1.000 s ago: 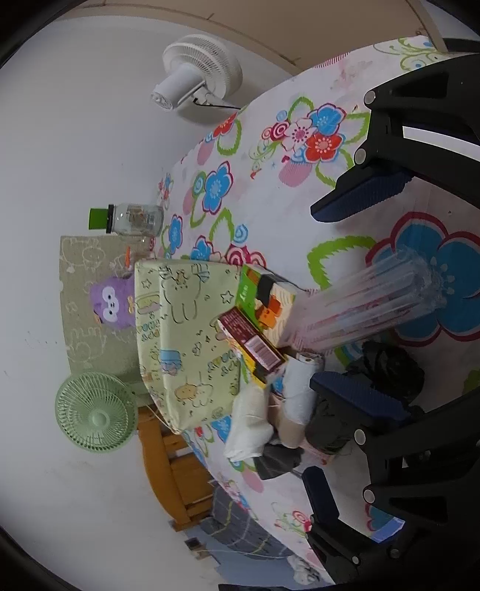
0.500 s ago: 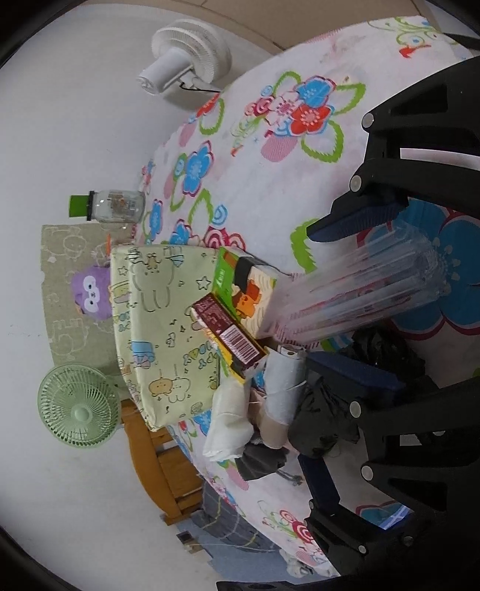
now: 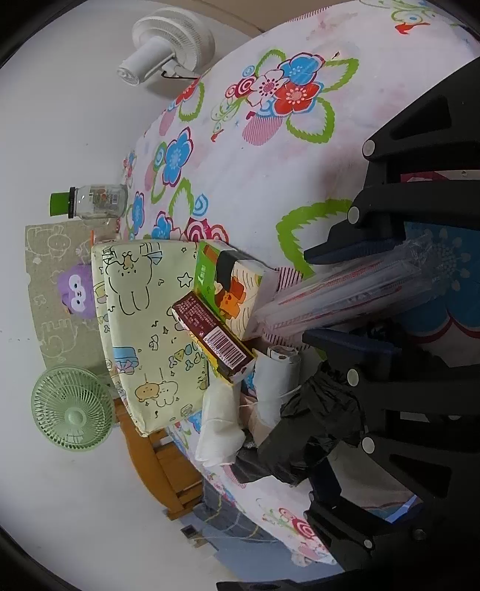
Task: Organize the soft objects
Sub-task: 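Grasp the black umbrella with the left tool while the right tool grasps the clear tube, then lift the black umbrella toward the fabric box with the left tool while the right tool holds the tube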
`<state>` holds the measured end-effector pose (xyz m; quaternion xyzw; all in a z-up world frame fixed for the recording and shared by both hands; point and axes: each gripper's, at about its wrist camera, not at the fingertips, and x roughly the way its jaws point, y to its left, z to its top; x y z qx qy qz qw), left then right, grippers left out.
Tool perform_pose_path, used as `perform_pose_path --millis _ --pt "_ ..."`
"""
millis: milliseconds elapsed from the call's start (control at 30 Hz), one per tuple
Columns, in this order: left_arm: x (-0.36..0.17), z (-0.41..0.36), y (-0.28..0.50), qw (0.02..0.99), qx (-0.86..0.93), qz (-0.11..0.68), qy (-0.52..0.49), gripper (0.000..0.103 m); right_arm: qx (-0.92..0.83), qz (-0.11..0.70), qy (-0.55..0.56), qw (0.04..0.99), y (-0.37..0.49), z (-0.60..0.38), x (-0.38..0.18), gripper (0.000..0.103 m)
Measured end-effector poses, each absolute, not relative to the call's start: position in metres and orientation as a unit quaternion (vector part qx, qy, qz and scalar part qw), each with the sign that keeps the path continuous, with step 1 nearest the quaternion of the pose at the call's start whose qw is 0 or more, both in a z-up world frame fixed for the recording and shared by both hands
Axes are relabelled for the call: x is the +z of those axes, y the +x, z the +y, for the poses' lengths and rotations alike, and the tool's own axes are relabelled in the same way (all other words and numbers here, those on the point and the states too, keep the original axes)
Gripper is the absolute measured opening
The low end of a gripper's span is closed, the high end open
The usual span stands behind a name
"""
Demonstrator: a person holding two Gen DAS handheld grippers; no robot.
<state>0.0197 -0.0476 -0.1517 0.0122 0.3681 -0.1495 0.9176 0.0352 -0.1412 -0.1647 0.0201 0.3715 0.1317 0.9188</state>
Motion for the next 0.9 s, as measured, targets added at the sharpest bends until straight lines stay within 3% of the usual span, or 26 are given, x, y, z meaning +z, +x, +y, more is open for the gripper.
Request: perform_pose_path --millis 67,133,300,600,900 --pt "-0.151 -0.048 0.02 0.918 -0.151 0.365 0.013 0.096 0.136 0.371 0.026 0.918 0.036 -0.143 -0.164 0.037" --pt "-0.15 -0.051 0.019 0.917 -0.162 0.364 0.014 0.082 0.141 0.37 0.028 0.918 0.035 -0.143 -0.163 0.036" --pt "-0.148 -0.055 0.016 0.919 -0.168 0.355 0.02 0.075 0.147 0.367 0.022 0.918 0.033 -0.139 -0.159 0.036" --pt "-0.142 -0.06 0.011 0.925 -0.159 0.343 0.036 0.042 0.152 0.365 0.027 0.918 0.03 -0.14 -0.154 0.035" --pt "-0.135 -0.039 0.014 0.93 -0.136 0.341 0.008 0.037 0.157 0.358 0.035 0.92 0.025 -0.138 -0.145 0.035"
